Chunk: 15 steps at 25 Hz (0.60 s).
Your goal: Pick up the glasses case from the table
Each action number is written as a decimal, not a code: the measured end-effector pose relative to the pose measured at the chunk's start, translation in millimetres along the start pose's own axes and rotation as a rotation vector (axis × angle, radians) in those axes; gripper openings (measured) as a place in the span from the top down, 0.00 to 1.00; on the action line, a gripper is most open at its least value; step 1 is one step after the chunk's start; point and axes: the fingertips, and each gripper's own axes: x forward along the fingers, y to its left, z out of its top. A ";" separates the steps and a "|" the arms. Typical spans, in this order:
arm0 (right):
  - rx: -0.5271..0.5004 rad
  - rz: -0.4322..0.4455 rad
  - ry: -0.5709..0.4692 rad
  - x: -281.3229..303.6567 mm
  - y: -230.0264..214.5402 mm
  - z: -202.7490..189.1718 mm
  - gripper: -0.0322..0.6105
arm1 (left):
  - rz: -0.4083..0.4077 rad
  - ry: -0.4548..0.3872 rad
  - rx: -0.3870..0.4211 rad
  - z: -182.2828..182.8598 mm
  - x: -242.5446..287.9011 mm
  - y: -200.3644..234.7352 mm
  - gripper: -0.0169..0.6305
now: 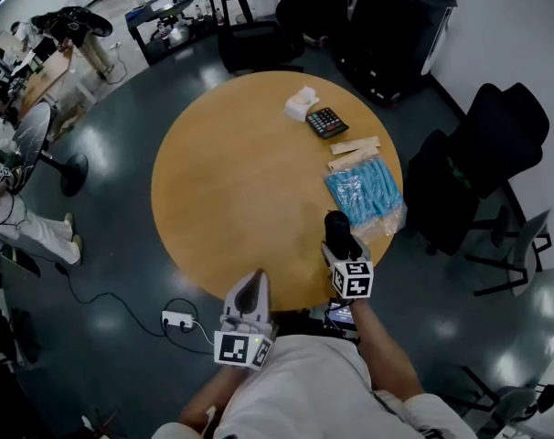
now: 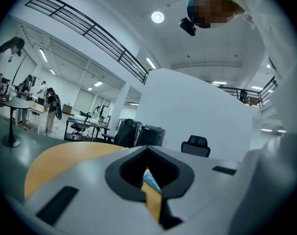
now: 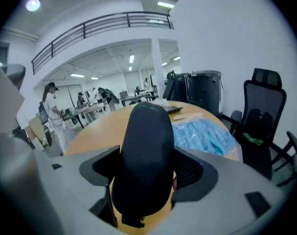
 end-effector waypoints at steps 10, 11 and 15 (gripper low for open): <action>-0.062 0.206 -0.535 -127.2 88.6 126.6 0.43 | -0.033 -0.052 0.009 12.6 -1.6 1.9 0.97; -0.052 0.218 -0.558 -137.3 94.0 130.1 0.43 | -0.036 -0.054 0.005 12.9 -1.1 2.4 0.97; -0.034 0.227 -0.574 -158.9 111.7 124.1 0.43 | -0.052 -0.046 -0.002 12.4 -1.4 1.6 0.97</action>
